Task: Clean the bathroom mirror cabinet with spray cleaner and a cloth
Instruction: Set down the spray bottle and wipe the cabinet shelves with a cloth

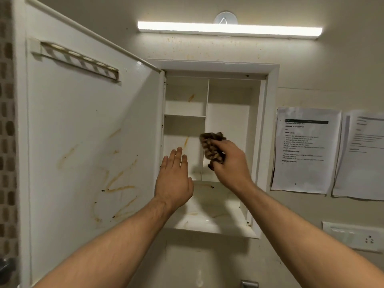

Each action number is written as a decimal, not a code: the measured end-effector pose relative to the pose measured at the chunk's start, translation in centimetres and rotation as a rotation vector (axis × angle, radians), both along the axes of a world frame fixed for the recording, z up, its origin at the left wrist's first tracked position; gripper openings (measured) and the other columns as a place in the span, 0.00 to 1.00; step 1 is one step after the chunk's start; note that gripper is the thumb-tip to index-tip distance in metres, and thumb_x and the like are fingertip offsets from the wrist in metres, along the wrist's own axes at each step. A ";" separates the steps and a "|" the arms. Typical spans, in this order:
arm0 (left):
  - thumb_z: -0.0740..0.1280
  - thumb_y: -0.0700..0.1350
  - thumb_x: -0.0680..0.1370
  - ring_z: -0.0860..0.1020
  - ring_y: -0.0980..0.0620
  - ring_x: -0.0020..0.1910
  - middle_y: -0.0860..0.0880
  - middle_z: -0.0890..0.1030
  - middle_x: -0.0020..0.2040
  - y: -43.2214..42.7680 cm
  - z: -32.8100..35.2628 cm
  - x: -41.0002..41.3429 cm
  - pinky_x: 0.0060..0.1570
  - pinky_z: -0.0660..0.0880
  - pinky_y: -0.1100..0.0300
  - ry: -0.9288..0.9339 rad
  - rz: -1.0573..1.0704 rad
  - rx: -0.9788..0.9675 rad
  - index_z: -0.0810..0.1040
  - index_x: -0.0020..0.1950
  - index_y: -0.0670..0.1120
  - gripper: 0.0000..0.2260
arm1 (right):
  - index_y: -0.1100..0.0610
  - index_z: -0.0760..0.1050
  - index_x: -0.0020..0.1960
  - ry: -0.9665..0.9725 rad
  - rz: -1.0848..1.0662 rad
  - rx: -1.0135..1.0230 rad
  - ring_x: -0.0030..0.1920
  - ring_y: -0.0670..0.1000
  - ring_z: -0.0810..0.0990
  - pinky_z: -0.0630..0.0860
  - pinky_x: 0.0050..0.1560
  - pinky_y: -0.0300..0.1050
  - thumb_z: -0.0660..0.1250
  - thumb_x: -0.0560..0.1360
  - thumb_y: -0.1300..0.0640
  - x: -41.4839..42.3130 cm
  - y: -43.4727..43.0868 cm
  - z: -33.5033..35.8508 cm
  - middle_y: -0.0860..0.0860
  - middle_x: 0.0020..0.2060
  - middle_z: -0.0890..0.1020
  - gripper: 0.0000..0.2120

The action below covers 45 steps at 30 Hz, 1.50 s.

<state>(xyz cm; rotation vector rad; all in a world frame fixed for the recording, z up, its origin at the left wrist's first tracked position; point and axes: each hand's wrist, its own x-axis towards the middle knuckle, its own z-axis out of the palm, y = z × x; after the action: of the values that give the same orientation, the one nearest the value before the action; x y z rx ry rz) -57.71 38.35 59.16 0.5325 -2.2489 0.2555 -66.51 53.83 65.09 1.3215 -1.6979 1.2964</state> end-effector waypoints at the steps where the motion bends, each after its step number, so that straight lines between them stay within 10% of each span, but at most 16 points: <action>1: 0.57 0.53 0.82 0.43 0.43 0.83 0.40 0.43 0.84 -0.2 0.3 0.0 0.82 0.44 0.47 -0.001 0.021 -0.007 0.49 0.83 0.40 0.34 | 0.55 0.80 0.66 0.166 -0.058 0.064 0.58 0.42 0.76 0.76 0.59 0.35 0.69 0.72 0.69 0.6 -1.1 0.4 0.43 0.58 0.80 0.24; 7: 0.61 0.59 0.81 0.39 0.39 0.83 0.36 0.48 0.83 -2.1 1.7 0.9 0.81 0.42 0.46 -0.028 0.172 -0.096 0.50 0.82 0.35 0.40 | 0.58 0.74 0.72 0.601 -0.376 0.461 0.70 0.56 0.70 0.78 0.57 0.52 0.64 0.79 0.63 2.1 -7.5 3.1 0.54 0.68 0.75 0.21; 20: 0.59 0.45 0.77 0.62 0.44 0.78 0.40 0.69 0.75 -4.8 7.0 1.0 0.79 0.56 0.51 0.276 -0.038 -0.137 0.66 0.77 0.39 0.28 | 0.62 0.80 0.63 0.590 -0.351 -0.114 0.59 0.59 0.78 0.79 0.53 0.51 0.74 0.74 0.60 2.1 -11.8 8.2 0.58 0.59 0.81 0.18; 26: 0.60 0.47 0.78 0.48 0.45 0.83 0.42 0.51 0.84 -4.1 11.0 -0.8 0.82 0.43 0.47 0.304 -0.044 -0.090 0.52 0.84 0.42 0.35 | 0.61 0.81 0.54 0.328 -0.674 0.374 0.53 0.61 0.83 0.73 0.42 0.49 0.63 0.80 0.64 1.3 -13.0 15.6 0.58 0.53 0.83 0.08; 32: 0.61 0.58 0.79 0.45 0.44 0.84 0.41 0.48 0.84 -4.9 14.6 -1.3 0.73 0.26 0.42 -0.036 0.194 -0.203 0.42 0.84 0.42 0.43 | 0.59 0.80 0.44 0.080 -0.441 0.290 0.49 0.59 0.84 0.76 0.42 0.46 0.67 0.77 0.66 1.5 -16.8 19.6 0.55 0.41 0.82 0.06; 37: 0.60 0.56 0.79 0.45 0.45 0.84 0.42 0.47 0.85 -5.4 14.4 -1.0 0.73 0.25 0.44 -0.060 0.187 -0.203 0.42 0.84 0.41 0.41 | 0.55 0.82 0.61 0.461 -0.519 0.566 0.52 0.57 0.84 0.81 0.53 0.51 0.66 0.79 0.64 -0.5 -14.8 19.8 0.54 0.53 0.85 0.13; 40: 0.61 0.56 0.79 0.46 0.46 0.84 0.42 0.47 0.85 -5.4 14.4 -1.1 0.73 0.25 0.44 -0.049 0.165 -0.186 0.42 0.84 0.40 0.42 | 0.57 0.83 0.56 0.697 -0.864 0.633 0.52 0.59 0.84 0.77 0.42 0.49 0.64 0.80 0.63 -0.8 -13.8 20.0 0.55 0.52 0.84 0.10; 45: 0.61 0.58 0.79 0.47 0.44 0.83 0.40 0.50 0.84 -5.2 14.2 -1.0 0.74 0.26 0.42 -0.062 0.186 -0.221 0.43 0.84 0.41 0.43 | 0.58 0.82 0.53 0.506 -0.742 0.569 0.47 0.58 0.84 0.78 0.41 0.49 0.65 0.80 0.64 0.7 -15.7 19.6 0.56 0.50 0.84 0.08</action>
<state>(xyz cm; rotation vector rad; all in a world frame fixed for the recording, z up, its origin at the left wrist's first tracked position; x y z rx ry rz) -58.66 33.19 73.34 0.6214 -2.1963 0.6151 -65.78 38.09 84.74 1.0003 -1.9438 0.0457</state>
